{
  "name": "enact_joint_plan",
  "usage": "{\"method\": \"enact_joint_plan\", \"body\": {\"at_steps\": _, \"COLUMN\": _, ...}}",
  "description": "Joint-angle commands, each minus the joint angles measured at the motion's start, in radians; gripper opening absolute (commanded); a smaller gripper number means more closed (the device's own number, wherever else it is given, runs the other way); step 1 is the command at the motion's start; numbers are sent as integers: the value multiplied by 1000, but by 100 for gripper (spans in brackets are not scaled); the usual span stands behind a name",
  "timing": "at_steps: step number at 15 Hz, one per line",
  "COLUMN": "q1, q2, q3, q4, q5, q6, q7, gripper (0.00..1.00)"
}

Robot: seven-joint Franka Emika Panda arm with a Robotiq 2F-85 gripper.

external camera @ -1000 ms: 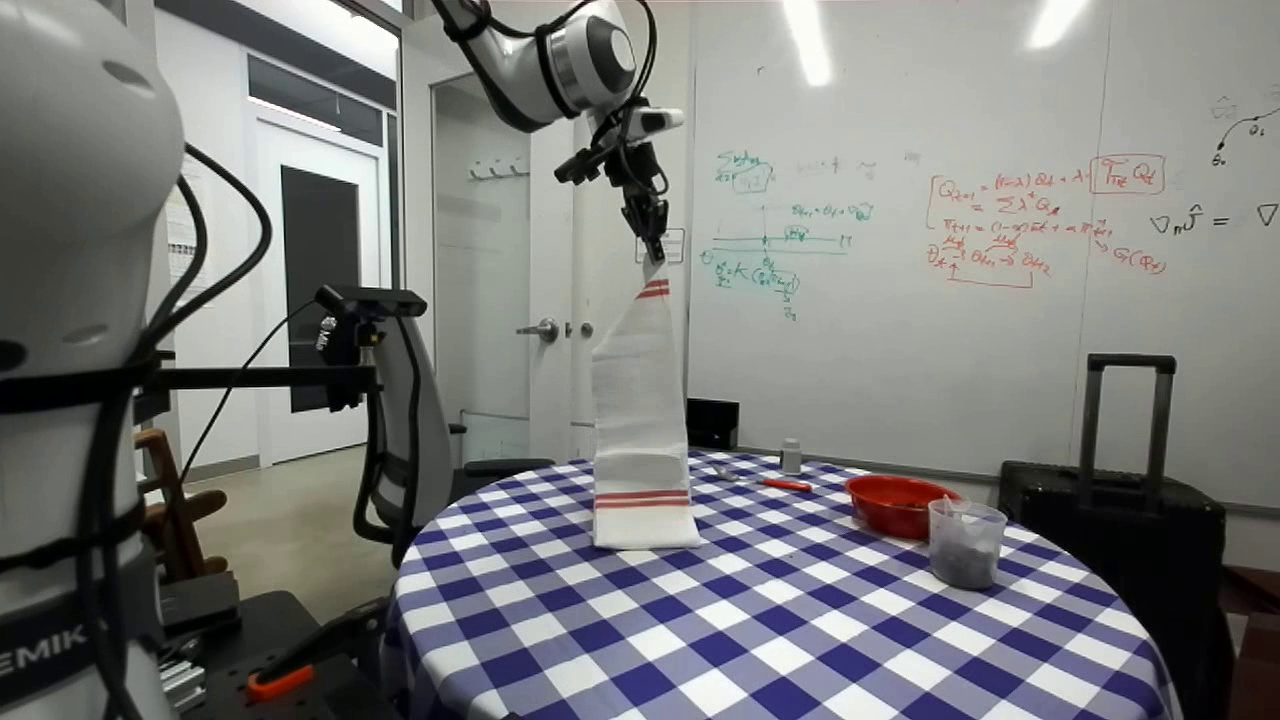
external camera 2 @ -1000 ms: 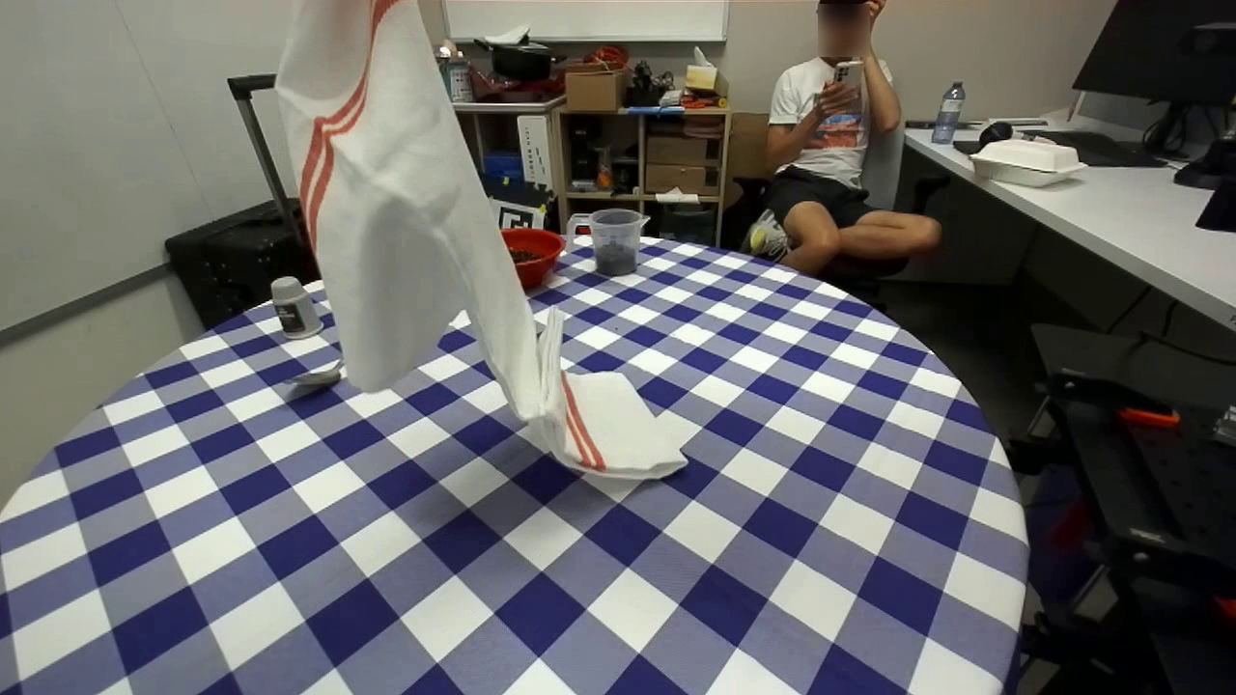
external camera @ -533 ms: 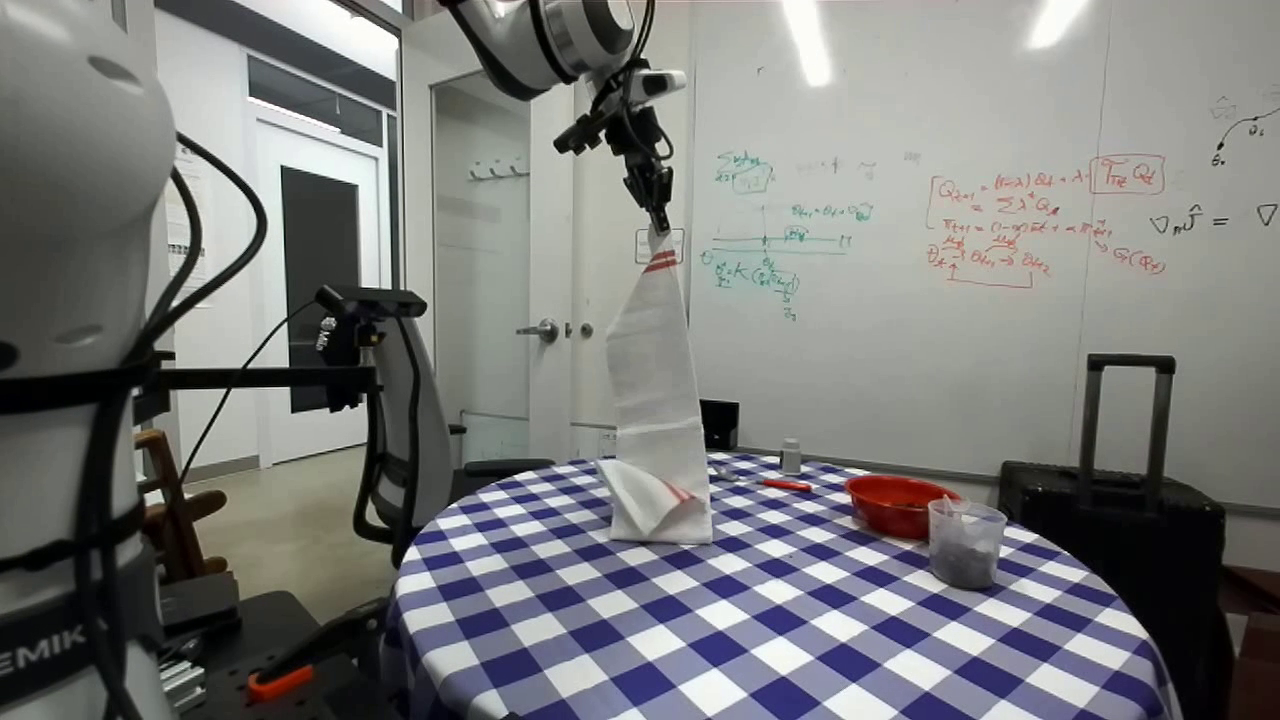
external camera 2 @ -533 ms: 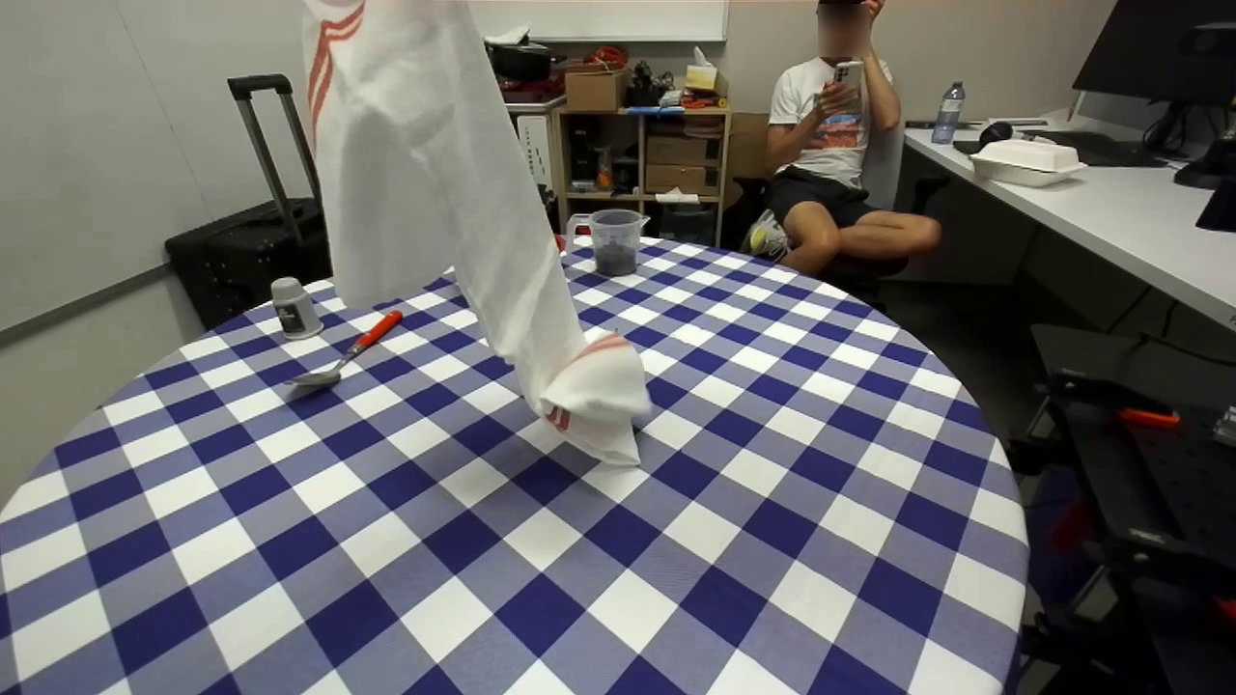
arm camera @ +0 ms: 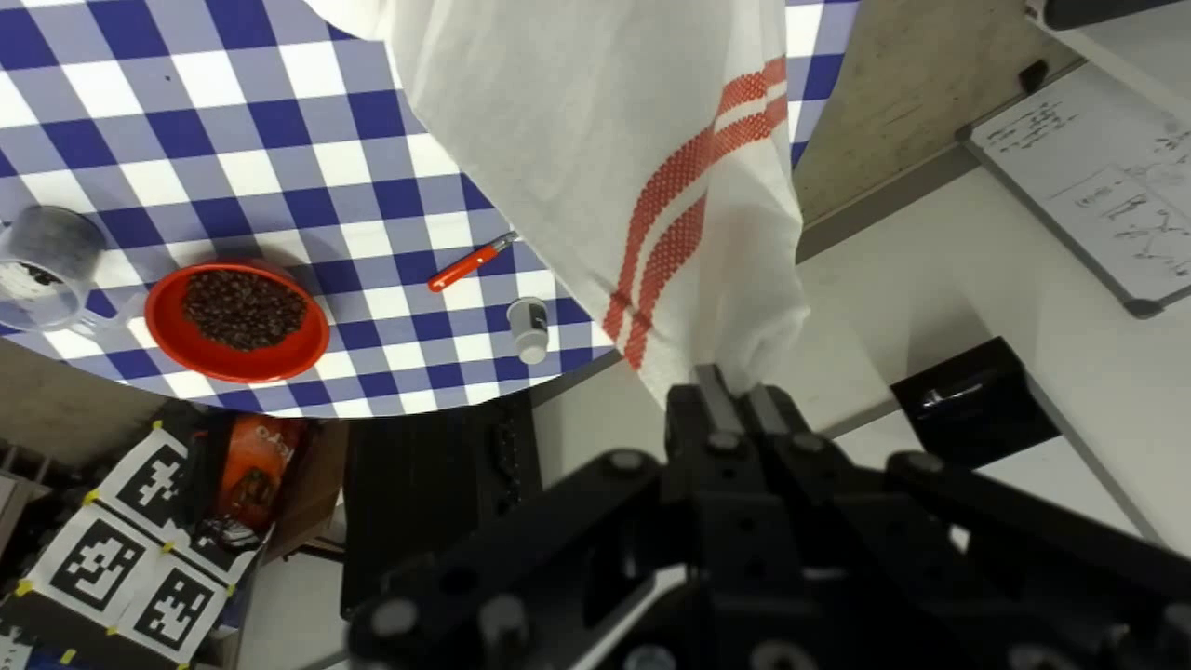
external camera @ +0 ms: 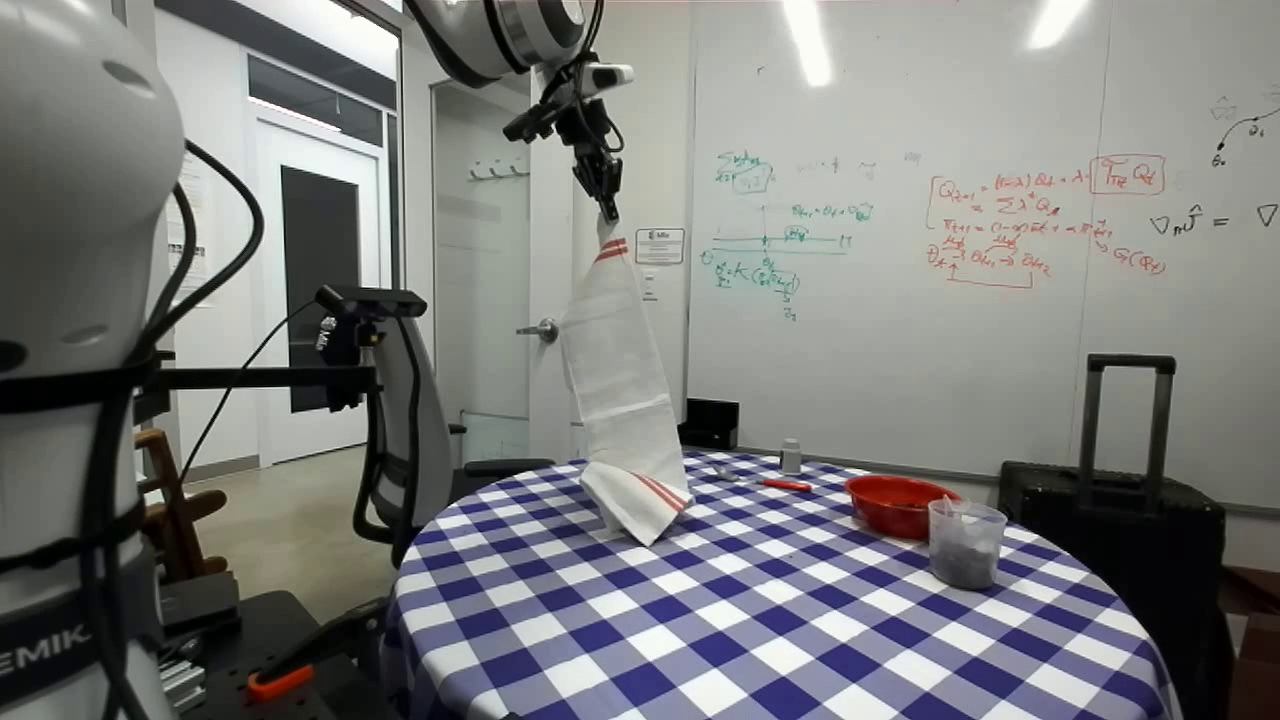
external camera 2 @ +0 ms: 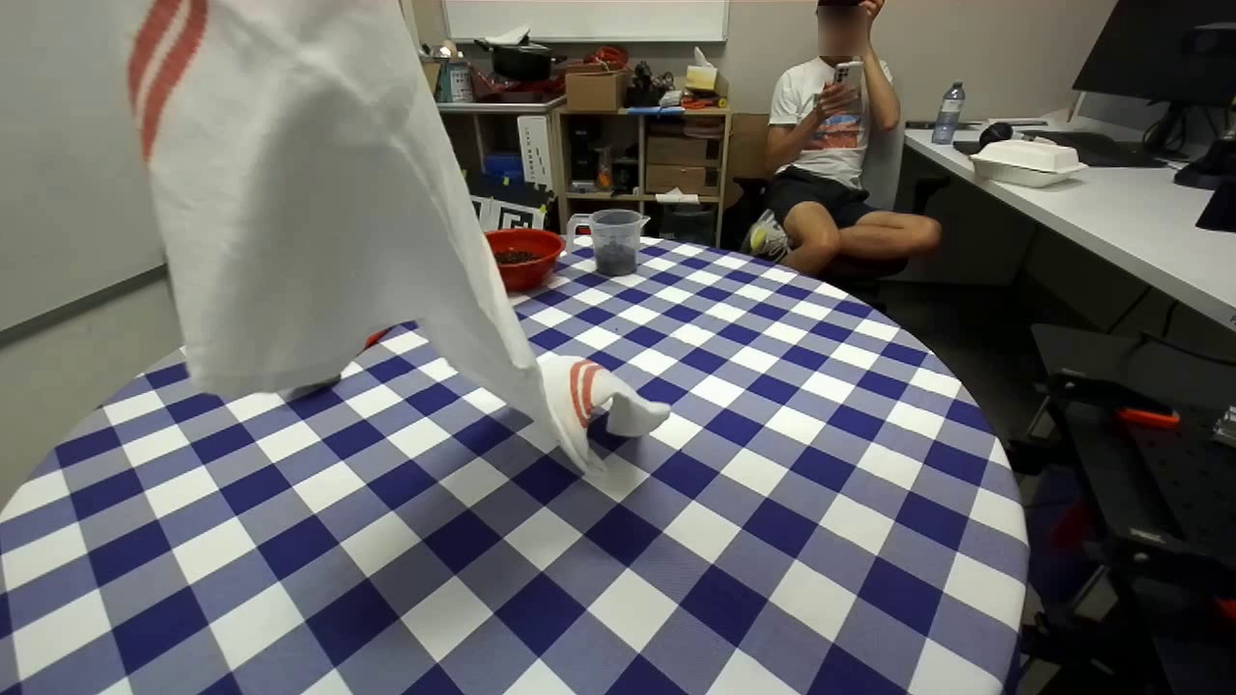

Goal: Unfold the dish cloth on the table

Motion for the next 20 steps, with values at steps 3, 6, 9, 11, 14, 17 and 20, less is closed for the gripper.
{"method": "enact_joint_plan", "body": {"at_steps": 3, "q1": 41, "q2": -15, "q3": 67, "q4": 60, "q5": 33, "q6": -68, "q7": 1, "gripper": 1}}
{"method": "enact_joint_plan", "body": {"at_steps": 6, "q1": 70, "q2": -2, "q3": 106, "q4": 97, "q5": 17, "q6": -95, "q7": 23, "gripper": 1}}
{"method": "enact_joint_plan", "body": {"at_steps": 9, "q1": 103, "q2": 19, "q3": 147, "q4": 129, "q5": -19, "q6": -115, "q7": 50, "gripper": 1}}
{"method": "enact_joint_plan", "body": {"at_steps": 11, "q1": 129, "q2": 42, "q3": 172, "q4": 153, "q5": -45, "q6": -127, "q7": 66, "gripper": 1}}
{"method": "enact_joint_plan", "body": {"at_steps": 14, "q1": 163, "q2": 95, "q3": 191, "q4": 195, "q5": -93, "q6": -151, "q7": 97, "gripper": 1}}
{"method": "enact_joint_plan", "body": {"at_steps": 17, "q1": 184, "q2": 149, "q3": 169, "q4": 232, "q5": -176, "q6": -157, "q7": 121, "gripper": 1}}
{"method": "enact_joint_plan", "body": {"at_steps": 20, "q1": 172, "q2": 178, "q3": 115, "q4": 255, "q5": -242, "q6": -155, "q7": 130, "gripper": 1}}
